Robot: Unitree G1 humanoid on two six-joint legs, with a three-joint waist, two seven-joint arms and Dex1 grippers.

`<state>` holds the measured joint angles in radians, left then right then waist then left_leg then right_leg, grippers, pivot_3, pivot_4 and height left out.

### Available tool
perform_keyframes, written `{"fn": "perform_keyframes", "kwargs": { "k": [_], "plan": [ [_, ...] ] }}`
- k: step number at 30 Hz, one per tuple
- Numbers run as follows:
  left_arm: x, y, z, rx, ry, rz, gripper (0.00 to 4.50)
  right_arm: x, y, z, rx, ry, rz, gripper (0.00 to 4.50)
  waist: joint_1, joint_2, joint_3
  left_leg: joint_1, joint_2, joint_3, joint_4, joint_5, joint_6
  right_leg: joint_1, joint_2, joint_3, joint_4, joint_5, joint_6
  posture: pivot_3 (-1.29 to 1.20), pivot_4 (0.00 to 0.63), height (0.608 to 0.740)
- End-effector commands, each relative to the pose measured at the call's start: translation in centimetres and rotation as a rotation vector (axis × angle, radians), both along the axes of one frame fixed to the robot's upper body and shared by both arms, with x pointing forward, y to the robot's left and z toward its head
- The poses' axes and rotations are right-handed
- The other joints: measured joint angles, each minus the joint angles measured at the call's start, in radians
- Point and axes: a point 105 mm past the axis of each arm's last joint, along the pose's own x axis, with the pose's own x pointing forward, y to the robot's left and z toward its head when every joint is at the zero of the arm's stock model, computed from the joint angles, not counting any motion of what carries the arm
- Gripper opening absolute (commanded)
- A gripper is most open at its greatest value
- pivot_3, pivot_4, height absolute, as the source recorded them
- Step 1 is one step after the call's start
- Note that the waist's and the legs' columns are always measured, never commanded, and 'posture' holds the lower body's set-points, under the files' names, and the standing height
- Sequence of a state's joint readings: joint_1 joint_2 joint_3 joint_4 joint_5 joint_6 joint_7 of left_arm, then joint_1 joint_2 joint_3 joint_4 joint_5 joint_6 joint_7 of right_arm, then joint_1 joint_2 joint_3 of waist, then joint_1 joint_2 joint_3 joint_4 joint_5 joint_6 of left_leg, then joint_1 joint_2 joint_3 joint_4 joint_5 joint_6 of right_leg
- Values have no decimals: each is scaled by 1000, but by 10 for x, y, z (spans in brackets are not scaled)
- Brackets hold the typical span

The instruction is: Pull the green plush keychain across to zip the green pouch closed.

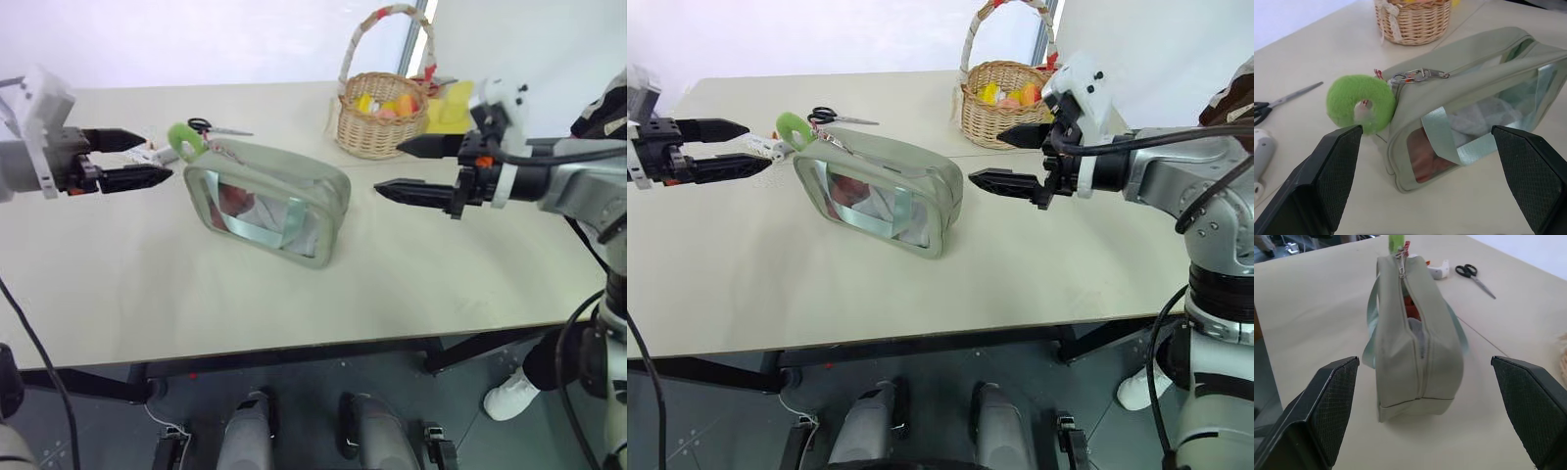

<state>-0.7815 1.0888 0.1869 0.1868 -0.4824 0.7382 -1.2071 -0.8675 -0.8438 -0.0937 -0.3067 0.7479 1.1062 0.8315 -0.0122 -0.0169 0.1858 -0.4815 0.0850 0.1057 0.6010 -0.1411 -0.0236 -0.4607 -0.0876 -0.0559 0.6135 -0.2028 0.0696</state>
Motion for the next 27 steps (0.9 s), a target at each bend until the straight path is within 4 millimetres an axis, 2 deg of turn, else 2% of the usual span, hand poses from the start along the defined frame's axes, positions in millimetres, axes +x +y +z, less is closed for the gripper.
{"fn": "perform_keyframes", "kwargs": {
  "k": [1, 6, 9, 14, 17, 19, 23, 27],
  "plan": [
    [-6, 0, 16, -15, -73, 13, 4490, -1, 3, 11, -1, -55, 23, 4500, 1, 0, 0, 0, 0, 0, 0, 0, 0, 0, 0, 0, 0, 0, 0, 0, 150, 740],
    [-8, -1, 16, -18, -77, 24, 4490, 6, 10, 11, -6, -73, 25, 4500, -1, 0, 0, 0, 0, 0, 0, 0, 0, 0, 0, 0, 1, 0, 0, 0, 150, 740],
    [-9, -2, 18, -24, -89, 26, 4490, 11, 23, 18, 8, -90, 42, 4500, -5, 0, 0, 0, 0, 0, 2, 0, 0, 0, 1, 0, 3, 0, 0, 0, 150, 740],
    [-9, -9, 13, -29, -86, 12, 4490, 22, 61, 26, 49, -120, 82, 4500, -6, 0, 0, 0, 2, -1, 7, 0, 0, 0, 2, 0, 8, 0, 0, 0, 150, 740],
    [-8, -13, 11, -51, -92, 5, 4490, 26, 93, 25, 43, -121, 127, 4500, -5, 0, 0, 0, 2, -1, 9, 0, 0, 0, 1, 0, 9, 1, -1, 0, 150, 740],
    [-8, -17, 9, -63, -90, 0, 4490, 32, 105, 16, 11, -124, 136, 4500, -1, 0, 0, 0, 2, -1, 10, 0, 0, 0, 1, 0, 11, 1, -1, 0, 150, 740],
    [-11, -22, 0, -65, -76, -6, 4490, 47, 117, -9, -60, -138, 127, 4500, 0, 0, 0, -1, 1, 0, 11, 0, 0, 1, 1, 0, 10, 1, -1, 0, 150, 740],
    [-16, -24, 1, -75, -78, 1, 4490, 47, 126, -23, -110, -137, 171, 4500, -1, 0, 0, -1, 1, 0, 12, 0, 0, 1, 1, 0, 12, 1, 0, 0, 150, 740]
  ]
}}
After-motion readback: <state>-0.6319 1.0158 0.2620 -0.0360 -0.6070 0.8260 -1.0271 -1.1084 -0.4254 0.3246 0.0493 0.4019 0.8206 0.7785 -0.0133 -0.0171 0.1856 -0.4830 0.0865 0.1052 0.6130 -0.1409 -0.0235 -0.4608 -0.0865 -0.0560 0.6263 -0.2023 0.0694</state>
